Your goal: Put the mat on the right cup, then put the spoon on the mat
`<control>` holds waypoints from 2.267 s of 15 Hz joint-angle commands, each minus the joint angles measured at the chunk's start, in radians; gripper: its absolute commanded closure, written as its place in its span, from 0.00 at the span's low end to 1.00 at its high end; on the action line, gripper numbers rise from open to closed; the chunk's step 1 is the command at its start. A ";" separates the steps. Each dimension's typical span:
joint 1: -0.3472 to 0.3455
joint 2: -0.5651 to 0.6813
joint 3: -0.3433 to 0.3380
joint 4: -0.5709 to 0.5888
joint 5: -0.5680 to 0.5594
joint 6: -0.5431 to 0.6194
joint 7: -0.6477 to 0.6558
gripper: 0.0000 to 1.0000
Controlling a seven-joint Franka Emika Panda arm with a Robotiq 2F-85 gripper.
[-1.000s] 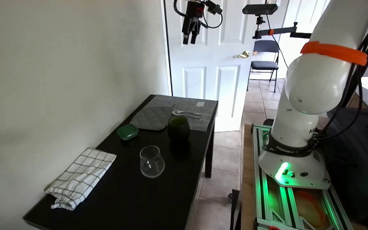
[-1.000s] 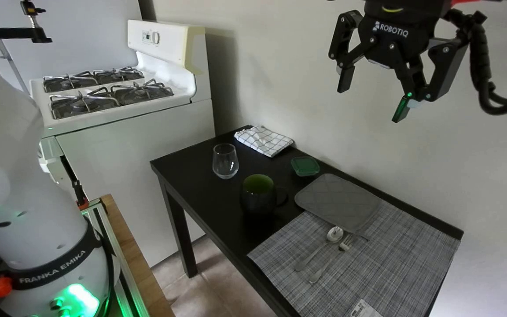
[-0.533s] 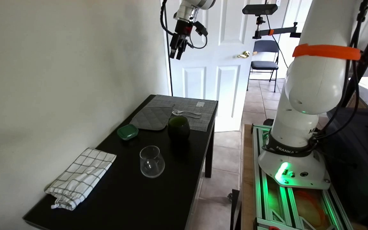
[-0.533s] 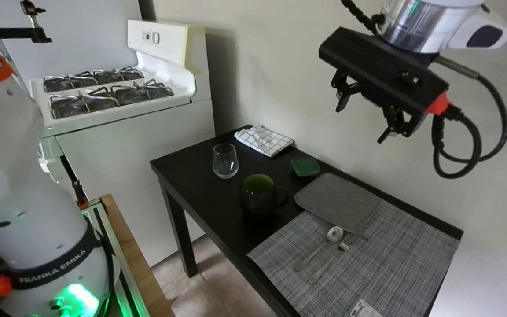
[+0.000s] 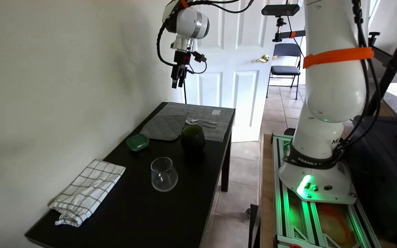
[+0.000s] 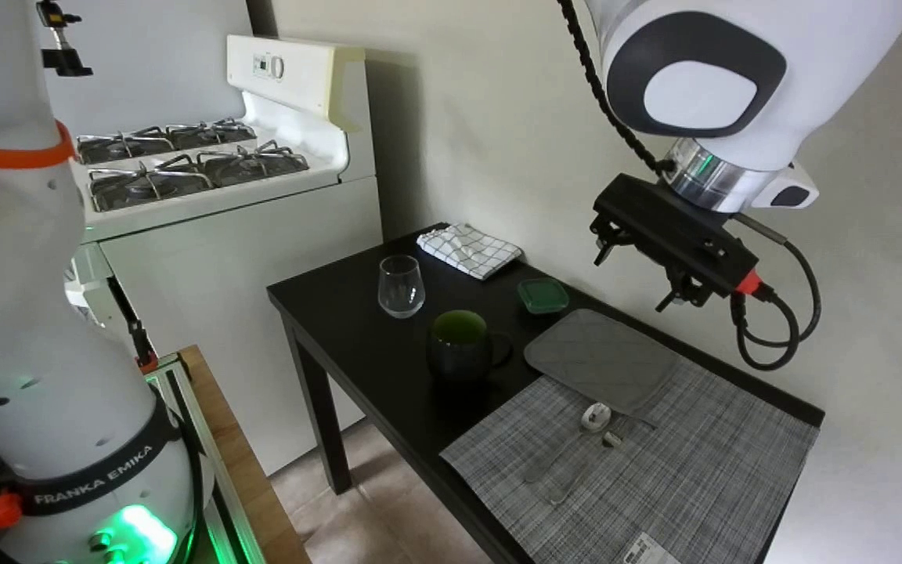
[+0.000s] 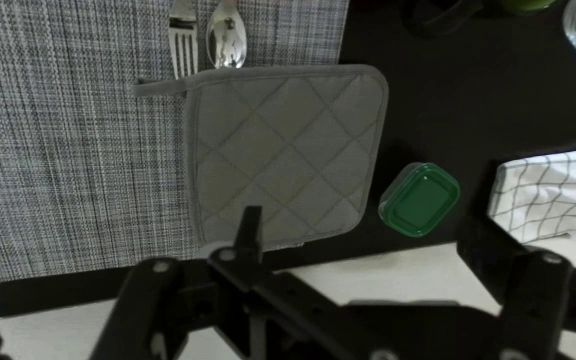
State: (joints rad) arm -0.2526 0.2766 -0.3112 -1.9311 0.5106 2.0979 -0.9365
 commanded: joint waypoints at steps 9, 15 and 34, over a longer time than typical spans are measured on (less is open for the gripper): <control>-0.138 0.302 0.129 0.177 -0.137 0.039 0.123 0.00; -0.166 0.365 0.160 0.200 -0.169 0.055 0.191 0.00; -0.190 0.446 0.223 0.257 -0.199 0.156 0.229 0.00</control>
State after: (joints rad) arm -0.4197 0.6929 -0.1220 -1.6960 0.3234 2.2263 -0.7262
